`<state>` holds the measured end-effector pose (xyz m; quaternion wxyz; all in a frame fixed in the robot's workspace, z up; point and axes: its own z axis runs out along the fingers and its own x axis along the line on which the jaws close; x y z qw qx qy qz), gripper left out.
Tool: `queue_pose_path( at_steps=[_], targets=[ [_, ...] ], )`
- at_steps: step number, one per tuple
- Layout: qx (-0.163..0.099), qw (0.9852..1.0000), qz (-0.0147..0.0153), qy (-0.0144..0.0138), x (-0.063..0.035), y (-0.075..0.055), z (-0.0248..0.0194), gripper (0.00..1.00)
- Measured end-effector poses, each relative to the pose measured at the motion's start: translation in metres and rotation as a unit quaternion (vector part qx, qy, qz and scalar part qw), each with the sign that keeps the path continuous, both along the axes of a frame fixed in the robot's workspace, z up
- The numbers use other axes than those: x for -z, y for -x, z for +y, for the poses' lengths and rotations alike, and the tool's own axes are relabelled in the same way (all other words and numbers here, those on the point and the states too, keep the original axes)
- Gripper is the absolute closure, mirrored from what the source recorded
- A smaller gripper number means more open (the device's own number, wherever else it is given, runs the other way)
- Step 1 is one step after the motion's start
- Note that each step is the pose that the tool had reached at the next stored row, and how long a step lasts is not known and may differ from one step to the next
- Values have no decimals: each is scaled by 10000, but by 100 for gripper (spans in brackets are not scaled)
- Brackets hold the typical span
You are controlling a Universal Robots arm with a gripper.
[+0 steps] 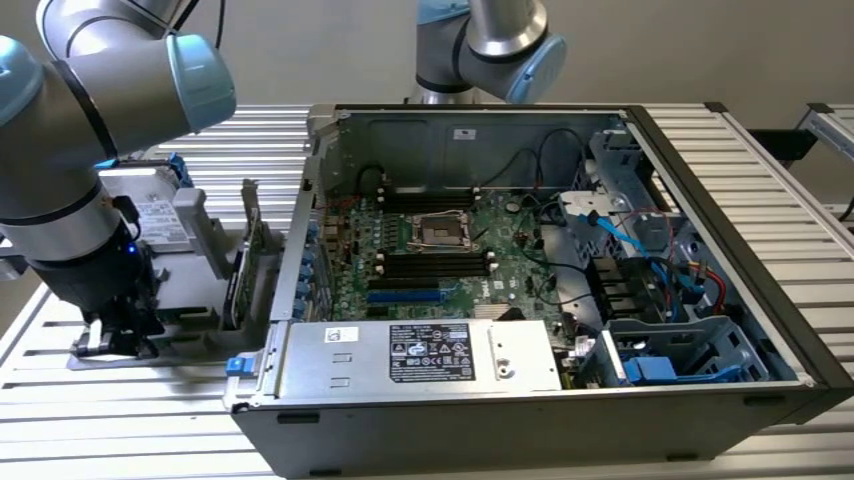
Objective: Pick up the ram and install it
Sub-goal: 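Pick up the ram and move it above insertion slot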
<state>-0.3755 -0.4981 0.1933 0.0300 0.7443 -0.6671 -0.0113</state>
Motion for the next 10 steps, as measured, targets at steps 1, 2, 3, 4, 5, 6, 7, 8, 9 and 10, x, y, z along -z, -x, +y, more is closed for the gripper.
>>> queue_pose_path(
  at_steps=[1, 2, 3, 4, 5, 6, 7, 8, 9, 10],
  targets=[
    [0, 10000, 0, 0, 0, 0, 0, 65],
    [0, 10000, 0, 0, 0, 0, 0, 72],
    [0, 10000, 0, 0, 0, 0, 0, 72],
    [0, 10000, 0, 0, 0, 0, 0, 72],
    [0, 10000, 0, 0, 0, 0, 0, 79],
    [0, 10000, 0, 0, 0, 0, 0, 79],
    [0, 10000, 0, 0, 0, 0, 0, 79],
    [0, 10000, 0, 0, 0, 0, 0, 79],
    [0, 10000, 0, 0, 0, 0, 0, 79],
    [0, 10000, 0, 0, 0, 0, 0, 79]
  ],
)
